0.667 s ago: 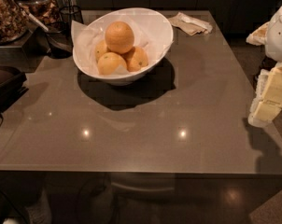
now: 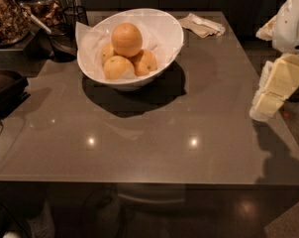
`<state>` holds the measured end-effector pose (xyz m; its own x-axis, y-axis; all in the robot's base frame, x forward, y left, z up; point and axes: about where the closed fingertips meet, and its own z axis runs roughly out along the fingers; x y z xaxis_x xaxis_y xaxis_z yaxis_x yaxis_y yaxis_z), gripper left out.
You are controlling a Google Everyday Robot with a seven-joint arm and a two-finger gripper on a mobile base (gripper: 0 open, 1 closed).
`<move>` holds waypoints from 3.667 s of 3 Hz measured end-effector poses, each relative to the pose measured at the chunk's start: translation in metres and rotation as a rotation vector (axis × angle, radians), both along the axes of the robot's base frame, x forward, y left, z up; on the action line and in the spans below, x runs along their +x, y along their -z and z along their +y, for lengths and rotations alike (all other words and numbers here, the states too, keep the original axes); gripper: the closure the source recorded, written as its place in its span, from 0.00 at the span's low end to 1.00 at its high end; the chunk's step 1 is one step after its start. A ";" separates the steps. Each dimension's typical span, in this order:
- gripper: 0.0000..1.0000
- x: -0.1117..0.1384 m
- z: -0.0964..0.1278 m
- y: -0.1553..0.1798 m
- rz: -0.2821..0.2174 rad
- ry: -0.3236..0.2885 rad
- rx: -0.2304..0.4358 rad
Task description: Pick orange from white bowl
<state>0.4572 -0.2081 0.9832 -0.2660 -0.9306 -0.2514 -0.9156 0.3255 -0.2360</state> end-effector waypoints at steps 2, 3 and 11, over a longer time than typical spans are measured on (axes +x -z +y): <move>0.00 0.061 0.039 -0.008 0.048 0.002 0.069; 0.00 0.064 0.041 -0.010 0.028 0.002 0.075; 0.00 0.169 0.148 -0.008 -0.093 -0.101 0.558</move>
Offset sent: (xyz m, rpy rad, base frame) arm 0.0861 0.0587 0.0062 0.1051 0.1065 0.0409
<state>0.6258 -0.0599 0.9912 -0.1362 -0.6702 -0.7295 -0.9324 0.3357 -0.1343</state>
